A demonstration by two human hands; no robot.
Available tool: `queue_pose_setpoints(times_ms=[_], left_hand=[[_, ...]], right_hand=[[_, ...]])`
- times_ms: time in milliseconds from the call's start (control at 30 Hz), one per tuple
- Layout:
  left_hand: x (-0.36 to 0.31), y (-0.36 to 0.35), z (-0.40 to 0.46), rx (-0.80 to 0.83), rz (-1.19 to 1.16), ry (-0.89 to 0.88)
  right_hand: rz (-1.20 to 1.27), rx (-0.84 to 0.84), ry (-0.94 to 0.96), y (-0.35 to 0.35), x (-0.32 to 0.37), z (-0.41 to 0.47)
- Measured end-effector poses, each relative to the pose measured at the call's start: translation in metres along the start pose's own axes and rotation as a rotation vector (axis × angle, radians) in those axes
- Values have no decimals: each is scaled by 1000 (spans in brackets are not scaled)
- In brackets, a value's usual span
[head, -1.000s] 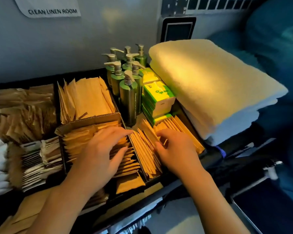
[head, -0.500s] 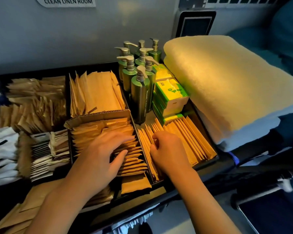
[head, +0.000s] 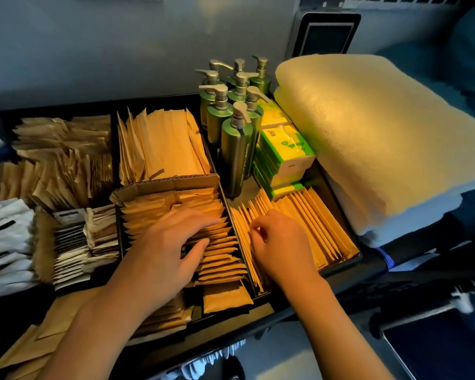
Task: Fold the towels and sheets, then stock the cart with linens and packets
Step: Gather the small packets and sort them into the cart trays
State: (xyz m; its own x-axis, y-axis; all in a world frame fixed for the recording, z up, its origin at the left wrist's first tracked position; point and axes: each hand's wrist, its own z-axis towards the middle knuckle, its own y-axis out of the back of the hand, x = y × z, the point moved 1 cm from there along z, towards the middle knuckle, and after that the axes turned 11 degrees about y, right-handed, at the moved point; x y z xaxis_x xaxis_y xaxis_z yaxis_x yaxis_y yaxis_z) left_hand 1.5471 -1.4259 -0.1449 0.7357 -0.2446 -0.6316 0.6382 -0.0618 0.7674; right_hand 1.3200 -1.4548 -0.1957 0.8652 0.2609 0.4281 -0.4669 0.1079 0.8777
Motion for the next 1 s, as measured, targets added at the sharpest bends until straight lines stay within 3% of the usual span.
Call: queue_pose_setpoints(times_ms=[167, 500, 833, 1000], left_hand=[[2, 1, -1, 7, -5, -27], [34, 41, -30, -155, 5, 15], [92, 85, -111, -323, 13, 244], [114, 94, -154, -341, -21, 363]], right_hand=[[16, 106, -56, -1, 0, 4], [164, -19, 228, 32, 77, 10], [149, 214, 577, -9, 183, 19], [153, 433, 754, -31, 217, 14]])
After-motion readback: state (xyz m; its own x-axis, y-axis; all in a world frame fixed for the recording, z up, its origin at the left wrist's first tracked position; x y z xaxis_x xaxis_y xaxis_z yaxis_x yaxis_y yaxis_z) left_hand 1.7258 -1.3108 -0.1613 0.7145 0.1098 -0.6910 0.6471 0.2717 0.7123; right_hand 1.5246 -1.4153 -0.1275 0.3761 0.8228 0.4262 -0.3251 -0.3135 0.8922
